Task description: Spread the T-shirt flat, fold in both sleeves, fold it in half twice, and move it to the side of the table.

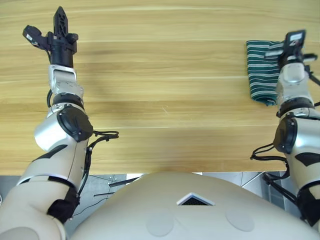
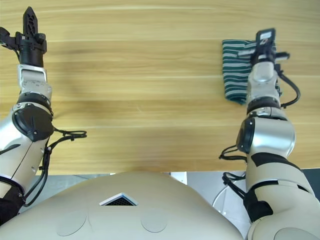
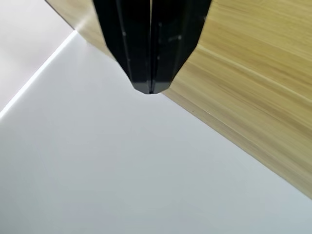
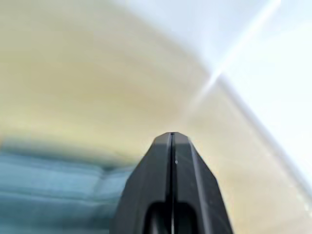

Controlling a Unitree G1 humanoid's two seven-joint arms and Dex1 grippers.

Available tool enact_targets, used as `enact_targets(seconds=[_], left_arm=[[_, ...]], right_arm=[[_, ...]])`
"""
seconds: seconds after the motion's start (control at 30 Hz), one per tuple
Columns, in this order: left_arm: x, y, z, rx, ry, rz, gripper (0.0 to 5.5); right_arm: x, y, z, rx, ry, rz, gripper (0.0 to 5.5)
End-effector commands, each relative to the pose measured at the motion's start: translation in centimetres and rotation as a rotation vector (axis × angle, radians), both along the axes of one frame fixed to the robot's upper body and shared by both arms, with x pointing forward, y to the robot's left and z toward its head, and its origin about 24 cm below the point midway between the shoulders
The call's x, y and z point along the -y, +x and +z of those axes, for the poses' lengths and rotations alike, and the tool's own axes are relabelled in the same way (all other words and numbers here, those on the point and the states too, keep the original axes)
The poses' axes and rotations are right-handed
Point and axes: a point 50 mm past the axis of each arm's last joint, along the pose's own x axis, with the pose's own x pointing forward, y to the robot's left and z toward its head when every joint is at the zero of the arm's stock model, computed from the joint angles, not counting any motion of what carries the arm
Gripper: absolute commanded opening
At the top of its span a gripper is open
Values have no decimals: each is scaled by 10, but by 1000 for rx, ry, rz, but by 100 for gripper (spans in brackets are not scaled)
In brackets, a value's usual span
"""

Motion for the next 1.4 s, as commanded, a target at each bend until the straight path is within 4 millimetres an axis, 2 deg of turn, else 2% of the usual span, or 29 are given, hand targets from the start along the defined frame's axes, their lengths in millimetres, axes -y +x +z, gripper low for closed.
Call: enact_targets(seconds=[0.03, 0.1, 0.17, 0.23, 0.3, 0.4, 0.47, 0.53, 0.6, 0.7, 0.8, 0.93, 1.03, 1.1, 1.4], left_arm=[[-1, -2, -4, -30, 50, 8, 0], [5, -1, -5, -48, 103, 1, 0], [11, 1, -6, -63, 164, -8, 0], [19, 4, -6, -80, 247, -16, 0], [31, 9, -6, -99, 333, -25, 0], [43, 11, -8, -101, 296, -20, 0], [49, 9, -14, -119, 332, -24, 0], [48, 8, -22, -199, 360, 14, 0], [43, 7, -26, -282, 437, 66, 0], [39, 8, -29, -361, 556, 126, 0], [37, 8, -32, -428, 629, 181, 0], [34, 12, -31, -509, 718, 251, 0], [26, 11, -31, -551, 694, 301, 0], [25, 11, -31, -560, 677, 310, 0], [31, 14, -30, -551, 692, 288, 0]], right_arm=[[-35, 15, 47, 288, -210, 114, 1], [-73, 21, 47, 327, -303, 237, 1], [-116, 24, 30, 262, -276, 420, 1], [-166, 21, 6, 131, -62, 676, 1], [-196, 20, 0, 84, 219, 803, 1], [-194, 38, 3, 81, 982, 756, 1], [-190, 40, -3, 69, 1207, 725, 1], [-181, 34, -27, -56, 993, 552, 1], [-173, 28, -44, -166, 617, 430, 1], [-172, 24, -51, -214, 152, 351, 1], [-173, 19, -61, -261, -36, 316, 1], [-161, 20, -60, -260, -40, 253, 1], [-157, 24, -57, -269, 267, 235, 1], [-150, 25, -55, -255, 372, 216, 1], [-145, 26, -55, -254, 457, 209, 1]])
